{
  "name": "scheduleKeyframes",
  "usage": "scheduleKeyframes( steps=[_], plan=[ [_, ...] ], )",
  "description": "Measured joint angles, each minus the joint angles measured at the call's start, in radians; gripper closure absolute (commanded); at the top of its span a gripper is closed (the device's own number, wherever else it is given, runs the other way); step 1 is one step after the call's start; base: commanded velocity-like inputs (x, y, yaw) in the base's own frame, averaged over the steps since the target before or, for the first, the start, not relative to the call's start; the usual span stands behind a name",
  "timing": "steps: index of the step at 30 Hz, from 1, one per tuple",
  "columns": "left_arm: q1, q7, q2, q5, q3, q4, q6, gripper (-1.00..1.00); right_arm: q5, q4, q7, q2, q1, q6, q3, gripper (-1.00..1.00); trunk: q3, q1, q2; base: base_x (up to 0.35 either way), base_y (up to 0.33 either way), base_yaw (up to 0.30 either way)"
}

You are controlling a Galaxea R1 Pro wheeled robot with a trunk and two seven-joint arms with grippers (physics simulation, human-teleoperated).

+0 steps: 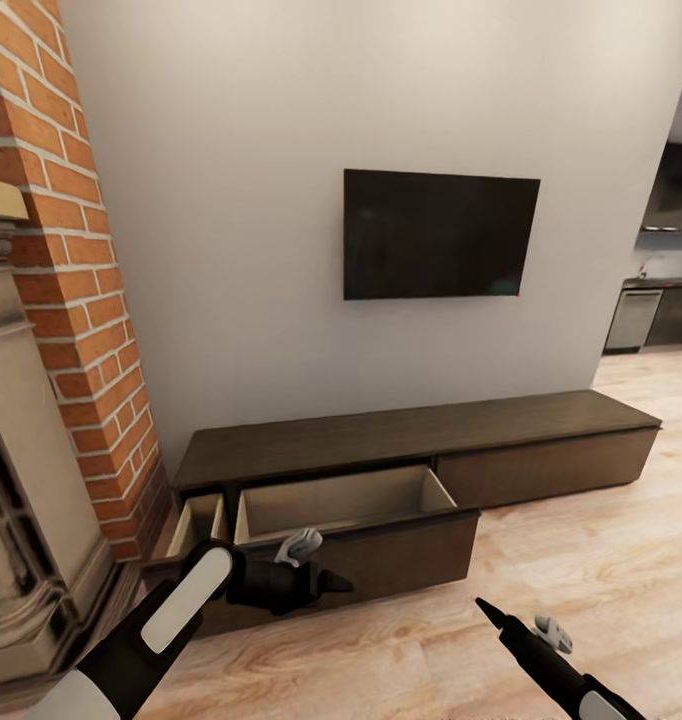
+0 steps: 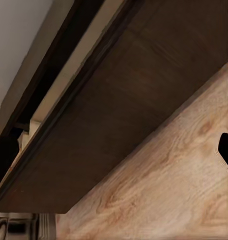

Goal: Place each of the two pumpkins and all three candles from the living room inside a cabinet in the living room (use any cabinet), then make sure every cabinet is closed, and position the cauldron so it is next to a table in the living room.

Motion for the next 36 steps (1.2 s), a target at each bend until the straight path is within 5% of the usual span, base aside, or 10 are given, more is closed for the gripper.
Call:
scheduleKeyframes(
  steps=[17, 36],
  plan=[
    [0.0, 0.013, 0.0, -0.003, -0.001, 0.0, 0.0, -1.0, -0.006, 0.023, -0.047, 0.0, 0.0, -0.051, 0.0, -1.0, 0.011, 0.0, 0.0, -0.018, 0.0, -0.242],
    [0.0, 0.013, -0.001, -0.01, -0.003, 0.0, 0.0, -1.0, -0.015, 0.033, -0.053, 0.0, 0.0, -0.082, -0.005, -1.0, 0.016, 0.0, 0.0, -0.241, 0.0, -0.241]
  ],
)
